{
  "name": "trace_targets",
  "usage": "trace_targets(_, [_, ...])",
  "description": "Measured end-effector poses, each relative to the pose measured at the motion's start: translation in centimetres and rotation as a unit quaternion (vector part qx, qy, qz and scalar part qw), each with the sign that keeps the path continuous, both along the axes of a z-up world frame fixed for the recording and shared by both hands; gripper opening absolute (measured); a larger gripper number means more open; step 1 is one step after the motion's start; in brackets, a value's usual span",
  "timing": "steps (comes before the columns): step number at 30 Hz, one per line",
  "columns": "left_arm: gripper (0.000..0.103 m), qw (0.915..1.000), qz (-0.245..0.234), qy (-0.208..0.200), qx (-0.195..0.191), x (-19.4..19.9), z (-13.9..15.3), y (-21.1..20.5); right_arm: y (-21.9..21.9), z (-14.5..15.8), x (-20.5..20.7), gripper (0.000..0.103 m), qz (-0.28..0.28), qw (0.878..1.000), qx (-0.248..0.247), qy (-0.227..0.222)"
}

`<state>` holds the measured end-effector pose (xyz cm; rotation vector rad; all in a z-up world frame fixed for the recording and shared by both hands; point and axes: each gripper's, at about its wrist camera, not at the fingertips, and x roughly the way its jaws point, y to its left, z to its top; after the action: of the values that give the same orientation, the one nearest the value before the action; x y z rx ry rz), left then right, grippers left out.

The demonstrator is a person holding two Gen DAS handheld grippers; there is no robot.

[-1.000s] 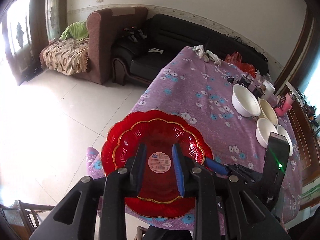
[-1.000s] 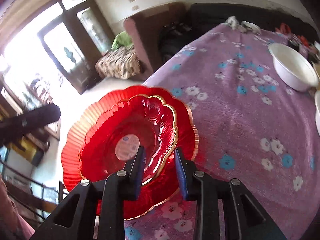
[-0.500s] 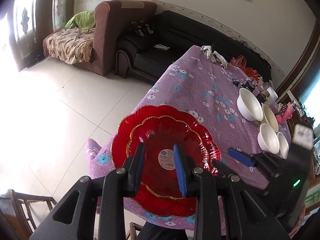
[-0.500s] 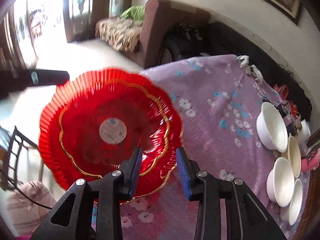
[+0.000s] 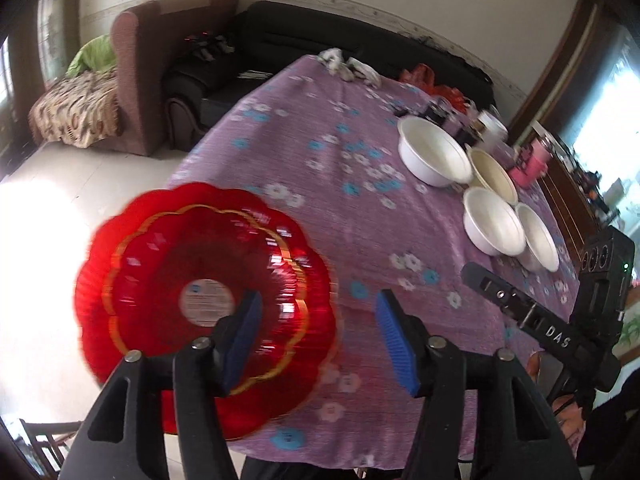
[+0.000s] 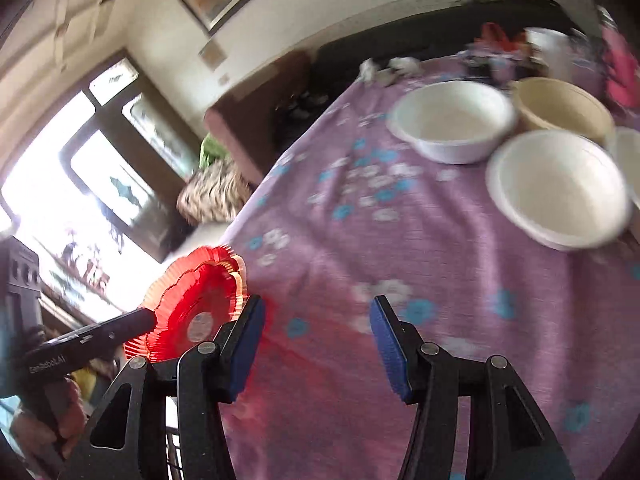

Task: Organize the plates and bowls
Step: 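Move the left gripper to the rim of a white bowl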

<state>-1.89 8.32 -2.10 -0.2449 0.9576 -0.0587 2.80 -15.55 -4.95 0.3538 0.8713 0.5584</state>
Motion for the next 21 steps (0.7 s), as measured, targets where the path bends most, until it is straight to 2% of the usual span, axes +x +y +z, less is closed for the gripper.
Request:
trace_targets(3, [0.063, 0.9992, -0.037, 0.012, 0.009, 1.1, -1.0, -3.8, -4.3, -0.1, -0.6, 0.061, -0.037, 0.999, 0.025, -0.003])
trace_targets(5, [0.066, 0.9982, -0.054, 0.018, 0.015, 1.9, -1.5, -5.6, -6.7, 0.1, -1.0, 0.065, -0.061, 0.998, 0.029, -0.009])
trace_targets(8, [0.066, 0.9959, -0.082, 0.029, 0.023, 3.6, -2.4, -9.1, -10.3, 0.3, -1.6, 0.065, -0.100, 0.994, 0.041, -0.010])
trace_targets(11, [0.066, 0.9950, -0.089, 0.037, 0.025, 5.8, -2.8, -11.4, -13.6, 0.5, -2.0, 0.065, -0.141, 0.988, 0.059, -0.003])
trace_targets(15, [0.066, 0.9943, -0.093, 0.053, 0.001, 10.0, -3.0, -14.1, -17.2, -0.2, -0.9, 0.065, -0.178, 0.976, 0.123, 0.037])
trace_targets(21, [0.068, 0.9898, -0.092, 0.090, -0.061, 15.1, -3.4, -15.9, -19.0, -2.0, 2.1, 0.065, -0.193, 0.958, 0.191, 0.093])
